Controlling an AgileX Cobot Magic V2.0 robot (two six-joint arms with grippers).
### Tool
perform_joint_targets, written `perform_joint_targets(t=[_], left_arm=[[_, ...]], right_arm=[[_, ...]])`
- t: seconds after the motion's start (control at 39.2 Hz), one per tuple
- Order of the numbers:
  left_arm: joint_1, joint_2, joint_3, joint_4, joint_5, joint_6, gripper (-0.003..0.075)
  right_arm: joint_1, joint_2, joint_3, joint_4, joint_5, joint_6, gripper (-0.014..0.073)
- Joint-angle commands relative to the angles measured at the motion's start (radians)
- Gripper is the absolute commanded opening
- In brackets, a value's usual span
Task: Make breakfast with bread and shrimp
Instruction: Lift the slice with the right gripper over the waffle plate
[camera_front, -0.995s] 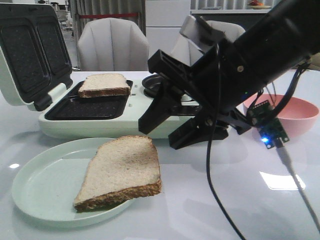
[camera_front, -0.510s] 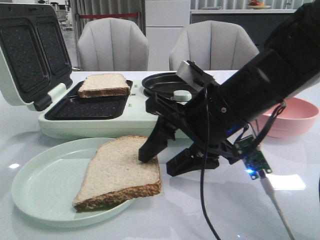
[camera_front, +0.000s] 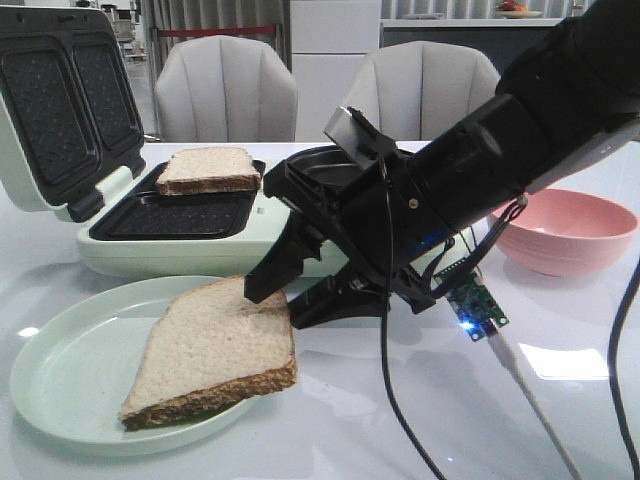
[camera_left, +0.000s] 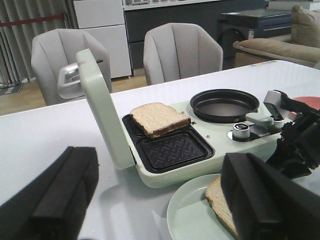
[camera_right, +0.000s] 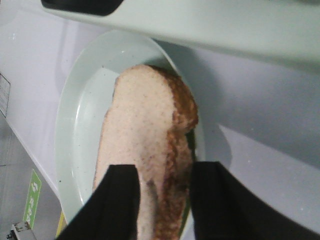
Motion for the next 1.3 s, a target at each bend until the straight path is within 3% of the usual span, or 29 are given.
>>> perform_joint_targets(t=[0.0, 0.1, 0.48, 0.69, 1.28], left_arm=[[0.0, 0.011, -0.027, -0.006, -0.08, -0.013, 0.0566], [0.0, 0.011, -0.027, -0.006, -0.08, -0.013, 0.0566], [0.0, 0.011, -0.027, -0.006, -0.08, -0.013, 0.0566], [0.0, 0.011, -0.027, -0.006, -0.08, -0.013, 0.0566], [0.0, 0.011, -0.027, -0.006, -0.08, -0.013, 0.0566]], right_arm=[[-0.005, -0.047, -0.029, 0.039, 0.031, -0.016, 0.0212], [-0.005, -0.054, -0.029, 0.039, 0.03, -0.024, 0.0137], [-0.005, -0.203, -0.034, 0.062, -0.012, -0.103, 0.0136], [-0.005, -0.231, -0.057, 0.145, -0.013, -0.112, 0.0136], [-0.004, 0.034, -0.458, 0.358, -0.025, -0.153, 0.0136]])
